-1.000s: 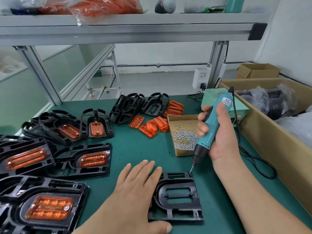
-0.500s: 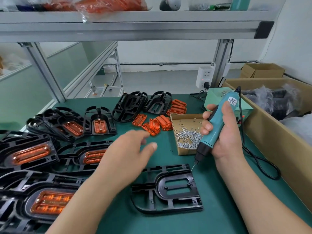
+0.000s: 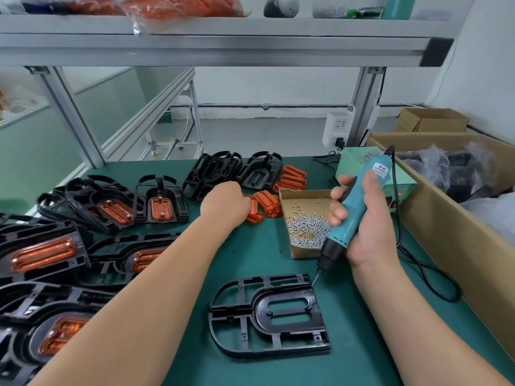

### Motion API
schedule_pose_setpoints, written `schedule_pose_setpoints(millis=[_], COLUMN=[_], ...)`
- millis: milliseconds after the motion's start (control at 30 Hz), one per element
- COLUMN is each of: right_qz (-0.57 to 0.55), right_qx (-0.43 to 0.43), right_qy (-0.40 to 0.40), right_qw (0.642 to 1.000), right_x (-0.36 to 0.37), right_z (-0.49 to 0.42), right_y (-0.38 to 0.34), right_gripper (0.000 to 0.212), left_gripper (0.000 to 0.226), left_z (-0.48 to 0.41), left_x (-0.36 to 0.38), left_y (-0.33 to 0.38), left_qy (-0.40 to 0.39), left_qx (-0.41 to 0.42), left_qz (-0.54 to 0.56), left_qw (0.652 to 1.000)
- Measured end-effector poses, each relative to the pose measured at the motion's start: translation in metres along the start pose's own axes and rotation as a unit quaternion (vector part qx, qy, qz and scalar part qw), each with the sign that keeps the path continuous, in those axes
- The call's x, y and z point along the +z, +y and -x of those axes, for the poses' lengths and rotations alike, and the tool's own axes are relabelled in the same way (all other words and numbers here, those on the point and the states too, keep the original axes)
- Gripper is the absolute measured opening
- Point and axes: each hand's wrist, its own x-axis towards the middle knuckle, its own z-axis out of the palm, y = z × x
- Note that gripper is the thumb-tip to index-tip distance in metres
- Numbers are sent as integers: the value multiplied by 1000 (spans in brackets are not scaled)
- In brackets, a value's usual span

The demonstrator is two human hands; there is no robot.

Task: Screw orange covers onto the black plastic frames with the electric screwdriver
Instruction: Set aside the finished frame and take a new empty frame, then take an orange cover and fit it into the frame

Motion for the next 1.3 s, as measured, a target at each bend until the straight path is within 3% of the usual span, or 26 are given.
schedule_pose_setpoints(millis=[133,533,733,833,1033,1300], right_qz=[2,1,8,13,15,19], right_qx=[-1,3,-5,-4,-6,-4], right_qy=[-5,-11,-14,-13,-12,-7], right_qw=[1000,1000,1000,1000,1000,1000], right_x=[0,-1,-1,-1,-1,-2], right_z=[1,1,1,2,2,1], right_y=[1,0,2,2,2,3], right_gripper=[41,45,49,51,50,42], left_gripper=[15,22,22,16,21,26], left_z=[6,31,62,82,114,133], left_x=[-5,-16,-19,-23,-29,-29], left_y=[0,-7,-13,-17,-23,-23], left_qy=[2,20,29,-5,-82,-209], left_qx=[4,2,29,42,97,125], left_qz=[11,19,111,217,403,404], left_qw=[1000,1000,993,975,906,881])
